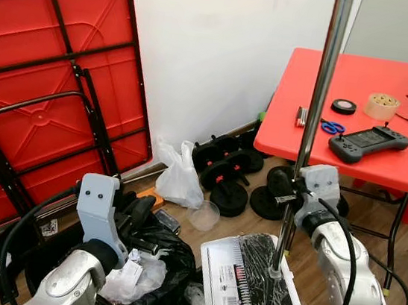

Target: Sweep floor

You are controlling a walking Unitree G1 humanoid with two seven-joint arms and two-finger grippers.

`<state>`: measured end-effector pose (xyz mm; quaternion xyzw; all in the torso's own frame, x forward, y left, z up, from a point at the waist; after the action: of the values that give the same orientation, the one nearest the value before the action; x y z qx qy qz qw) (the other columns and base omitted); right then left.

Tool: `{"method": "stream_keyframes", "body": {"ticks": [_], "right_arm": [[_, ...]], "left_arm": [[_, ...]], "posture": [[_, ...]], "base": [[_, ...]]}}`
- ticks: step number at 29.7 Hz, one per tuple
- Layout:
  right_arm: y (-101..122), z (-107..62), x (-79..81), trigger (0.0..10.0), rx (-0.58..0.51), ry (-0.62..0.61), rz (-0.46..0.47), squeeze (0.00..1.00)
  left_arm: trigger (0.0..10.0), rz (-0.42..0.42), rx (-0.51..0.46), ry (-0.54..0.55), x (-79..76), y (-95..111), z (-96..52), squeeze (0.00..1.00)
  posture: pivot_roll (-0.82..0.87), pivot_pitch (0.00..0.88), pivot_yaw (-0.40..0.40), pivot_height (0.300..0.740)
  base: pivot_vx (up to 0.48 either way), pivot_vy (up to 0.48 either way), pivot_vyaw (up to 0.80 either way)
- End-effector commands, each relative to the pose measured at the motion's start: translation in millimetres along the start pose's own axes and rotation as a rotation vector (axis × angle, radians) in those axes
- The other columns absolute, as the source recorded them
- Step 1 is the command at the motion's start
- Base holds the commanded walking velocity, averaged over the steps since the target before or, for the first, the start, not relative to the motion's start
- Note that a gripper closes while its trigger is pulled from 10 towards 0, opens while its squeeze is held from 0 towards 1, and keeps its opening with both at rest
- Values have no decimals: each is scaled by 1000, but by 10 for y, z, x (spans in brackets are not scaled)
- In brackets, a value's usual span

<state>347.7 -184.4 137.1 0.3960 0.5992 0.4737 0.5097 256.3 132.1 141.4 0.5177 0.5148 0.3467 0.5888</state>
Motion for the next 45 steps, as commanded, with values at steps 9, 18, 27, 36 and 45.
{"method": "stream_keyframes", "body": {"ticks": [9,18,27,36,45], "right_arm": [[201,45,-6,10000,-79,-8,-12,0],[178,61,-24,10000,-63,-15,4,0],[182,65,-51,10000,-64,-31,2,0],[245,122,-302,10000,-79,-107,-46,0],[382,233,-394,10000,-99,-140,-61,0]], "left_arm": [[10000,9,8,-26,-22,4,-16,0],[10000,18,7,-18,-11,6,-18,0],[10000,54,23,-21,-18,1,-12,0],[10000,114,-7,-41,-57,75,-10,0],[10000,127,-34,-11,15,164,-6,0]], "posture": [[-113,0,28,740],[-112,0,28,740],[-110,0,28,740],[-107,0,29,740],[-101,3,33,740]], "base": [[-247,0,0],[-182,0,-267],[0,0,-800],[0,0,-800],[0,0,0]]}}
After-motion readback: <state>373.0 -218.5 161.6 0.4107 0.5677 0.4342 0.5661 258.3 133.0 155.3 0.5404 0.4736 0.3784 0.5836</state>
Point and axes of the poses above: a point about 5 cm out from each wrist's last joint towards the gripper, its own z axis pointing out of the wrist towards the gripper, its own y axis along the axis of the wrist's last joint, x = y × z, the point moved 5 cm from there along z, pointing out of the wrist towards the gripper, and after that the axes turned 4 degrees about -z, right-handed, at the moved point
